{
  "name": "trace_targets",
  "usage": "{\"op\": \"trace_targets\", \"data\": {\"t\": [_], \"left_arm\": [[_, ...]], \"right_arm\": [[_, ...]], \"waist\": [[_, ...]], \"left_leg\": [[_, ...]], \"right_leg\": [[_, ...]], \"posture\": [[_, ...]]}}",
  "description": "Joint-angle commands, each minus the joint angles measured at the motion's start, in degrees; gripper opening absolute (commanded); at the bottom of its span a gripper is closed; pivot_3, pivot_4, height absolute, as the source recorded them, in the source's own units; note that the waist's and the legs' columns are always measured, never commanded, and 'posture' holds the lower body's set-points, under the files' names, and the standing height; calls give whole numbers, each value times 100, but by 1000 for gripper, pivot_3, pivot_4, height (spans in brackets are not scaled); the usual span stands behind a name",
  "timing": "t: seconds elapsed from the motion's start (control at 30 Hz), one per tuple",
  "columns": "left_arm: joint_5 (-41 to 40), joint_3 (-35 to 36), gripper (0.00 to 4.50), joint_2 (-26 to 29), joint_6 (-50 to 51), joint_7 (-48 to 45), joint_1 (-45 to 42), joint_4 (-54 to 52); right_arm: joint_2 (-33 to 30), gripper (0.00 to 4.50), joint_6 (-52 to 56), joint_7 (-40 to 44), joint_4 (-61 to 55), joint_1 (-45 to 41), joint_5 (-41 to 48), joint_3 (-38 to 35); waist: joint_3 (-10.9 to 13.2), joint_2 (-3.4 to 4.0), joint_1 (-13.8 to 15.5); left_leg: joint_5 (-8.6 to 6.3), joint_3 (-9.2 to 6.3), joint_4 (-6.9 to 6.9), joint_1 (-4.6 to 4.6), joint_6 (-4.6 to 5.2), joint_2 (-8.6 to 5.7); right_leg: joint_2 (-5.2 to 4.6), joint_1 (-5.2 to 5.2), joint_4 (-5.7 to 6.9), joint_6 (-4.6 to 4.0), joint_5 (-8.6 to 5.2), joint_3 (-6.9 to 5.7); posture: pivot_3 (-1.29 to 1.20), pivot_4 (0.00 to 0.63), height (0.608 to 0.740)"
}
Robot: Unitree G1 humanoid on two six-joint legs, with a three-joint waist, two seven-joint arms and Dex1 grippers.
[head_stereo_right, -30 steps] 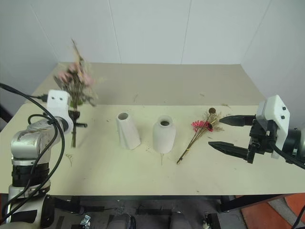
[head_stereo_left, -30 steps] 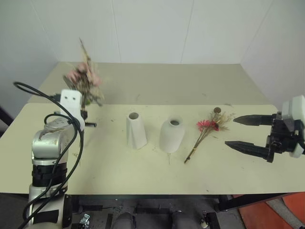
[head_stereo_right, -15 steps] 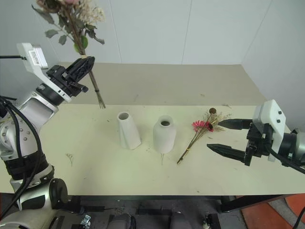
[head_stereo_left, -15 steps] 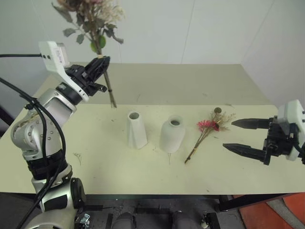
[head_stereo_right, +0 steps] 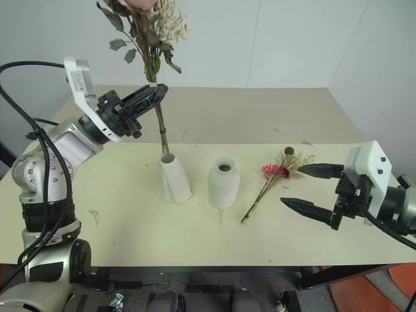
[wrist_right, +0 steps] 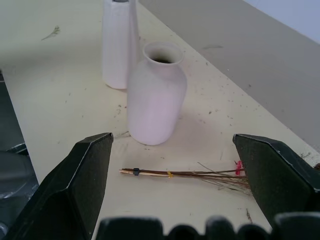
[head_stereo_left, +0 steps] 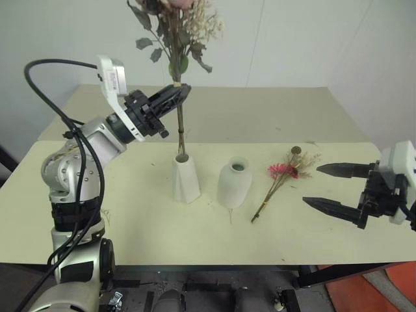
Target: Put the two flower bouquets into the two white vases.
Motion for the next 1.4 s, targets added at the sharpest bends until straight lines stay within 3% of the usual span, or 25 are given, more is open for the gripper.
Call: {"op": "trace_targets", "data": {"t": [0.03,0.93,1.4], "left_arm": [[115,-72,112,67,-343,-191,-73,58],[459,-476,112,12,-551,-265,533,-80],[206,-262,112,380,-159,6,1323,-959]], "right_arm": [[-12,4500,19,-78,-146,3,126,-274],[-46,4500,87,-142,-209,127,207,-338],[-37,4500,79,-134,-216,207,217,-338]], "waist": [[0,0,-5],[0,0,-9],[0,0,-39]], "left_leg": [[0,0,0,-1,0,0],[0,0,0,-1,0,0],[0,0,-1,0,0,1]], "right_leg": [[0,0,-1,0,0,0],[0,0,-1,0,0,0],[0,0,-1,0,0,1]], "posture": [[0,150,740],[0,150,740],[0,150,740]]}}
